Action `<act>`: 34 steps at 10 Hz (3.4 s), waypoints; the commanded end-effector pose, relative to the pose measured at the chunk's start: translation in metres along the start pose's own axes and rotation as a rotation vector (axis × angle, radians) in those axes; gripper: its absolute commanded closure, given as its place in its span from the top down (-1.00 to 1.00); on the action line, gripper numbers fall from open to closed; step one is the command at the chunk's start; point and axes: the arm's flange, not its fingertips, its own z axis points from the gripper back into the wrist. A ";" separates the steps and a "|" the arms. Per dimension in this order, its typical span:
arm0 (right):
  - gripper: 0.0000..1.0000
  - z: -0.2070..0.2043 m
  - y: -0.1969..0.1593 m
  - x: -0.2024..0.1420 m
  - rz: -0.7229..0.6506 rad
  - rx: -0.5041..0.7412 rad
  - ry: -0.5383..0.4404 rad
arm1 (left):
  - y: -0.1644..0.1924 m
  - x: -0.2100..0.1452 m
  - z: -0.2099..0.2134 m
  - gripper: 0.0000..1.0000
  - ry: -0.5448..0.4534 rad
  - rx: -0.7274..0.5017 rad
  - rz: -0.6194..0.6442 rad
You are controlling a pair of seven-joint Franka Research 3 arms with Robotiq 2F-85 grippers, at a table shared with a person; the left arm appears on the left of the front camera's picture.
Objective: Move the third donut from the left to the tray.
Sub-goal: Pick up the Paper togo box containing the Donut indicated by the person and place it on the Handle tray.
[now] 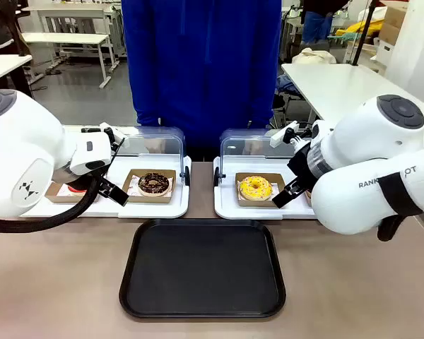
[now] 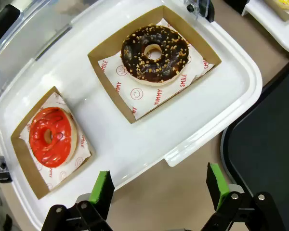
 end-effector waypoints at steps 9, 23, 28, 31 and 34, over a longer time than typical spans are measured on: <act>1.00 0.000 0.000 0.000 0.000 0.000 0.000 | 0.000 0.000 0.000 1.00 0.000 0.000 0.000; 1.00 0.218 -0.217 -0.172 0.096 0.324 -0.527 | 0.243 -0.116 0.151 1.00 -0.464 -0.544 -0.226; 1.00 0.212 -0.229 -0.185 0.082 0.346 -0.562 | 0.234 -0.127 0.151 1.00 -0.587 -0.562 -0.260; 1.00 0.214 -0.230 -0.185 0.073 0.346 -0.549 | 0.233 -0.130 0.151 1.00 -0.561 -0.566 -0.246; 1.00 0.214 -0.230 -0.185 0.073 0.346 -0.549 | 0.233 -0.130 0.151 1.00 -0.561 -0.566 -0.246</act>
